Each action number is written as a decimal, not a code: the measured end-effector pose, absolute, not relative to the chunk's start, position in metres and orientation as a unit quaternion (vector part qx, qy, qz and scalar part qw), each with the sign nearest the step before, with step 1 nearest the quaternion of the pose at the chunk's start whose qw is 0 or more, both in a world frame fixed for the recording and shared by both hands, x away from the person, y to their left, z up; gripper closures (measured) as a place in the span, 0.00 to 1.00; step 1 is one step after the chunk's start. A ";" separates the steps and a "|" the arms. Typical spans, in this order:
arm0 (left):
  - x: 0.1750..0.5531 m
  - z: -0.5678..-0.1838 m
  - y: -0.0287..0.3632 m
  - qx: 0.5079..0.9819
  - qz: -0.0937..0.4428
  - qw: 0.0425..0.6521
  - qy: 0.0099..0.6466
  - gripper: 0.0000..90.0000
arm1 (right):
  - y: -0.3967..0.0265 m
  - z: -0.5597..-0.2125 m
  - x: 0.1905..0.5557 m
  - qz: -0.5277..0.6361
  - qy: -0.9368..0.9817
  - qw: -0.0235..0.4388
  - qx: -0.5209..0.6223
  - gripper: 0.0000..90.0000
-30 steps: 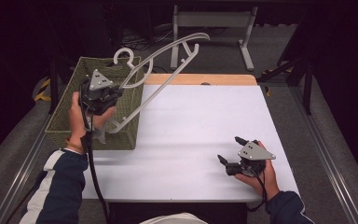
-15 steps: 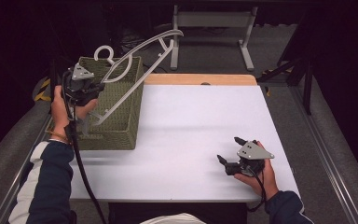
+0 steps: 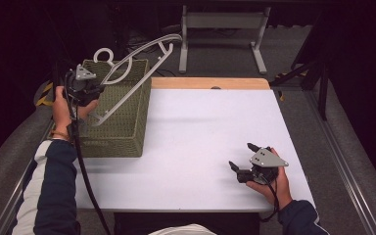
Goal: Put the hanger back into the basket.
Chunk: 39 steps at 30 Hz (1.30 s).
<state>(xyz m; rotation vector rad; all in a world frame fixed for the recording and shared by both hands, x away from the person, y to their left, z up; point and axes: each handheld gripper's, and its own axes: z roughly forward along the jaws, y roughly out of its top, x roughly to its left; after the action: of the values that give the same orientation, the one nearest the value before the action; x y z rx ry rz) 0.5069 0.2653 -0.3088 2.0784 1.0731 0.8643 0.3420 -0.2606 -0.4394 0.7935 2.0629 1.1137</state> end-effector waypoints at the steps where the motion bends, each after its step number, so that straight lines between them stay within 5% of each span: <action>1: 0.510 -0.311 0.267 0.791 0.326 0.315 0.411 0.91 | -0.260 -0.440 0.342 0.424 0.789 0.327 0.302 0.14; 19: 0.520 -0.354 0.300 0.791 0.311 0.258 0.459 0.89 | -0.260 -0.442 0.343 0.420 0.789 0.326 0.308 0.15; 27: 0.512 -0.345 0.295 0.779 0.325 0.287 0.452 0.77 | -0.258 -0.441 0.342 0.420 0.791 0.326 0.303 0.15; 39: 0.480 -0.332 0.262 0.765 0.363 0.370 0.382 0.44 | -0.257 -0.440 0.341 0.421 0.791 0.326 0.301 0.15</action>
<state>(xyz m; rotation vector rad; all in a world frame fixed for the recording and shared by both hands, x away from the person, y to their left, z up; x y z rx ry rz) 0.4800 0.2623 -0.3322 1.9628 0.9807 0.9305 0.3412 -0.2573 -0.4404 0.7896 2.0718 1.1041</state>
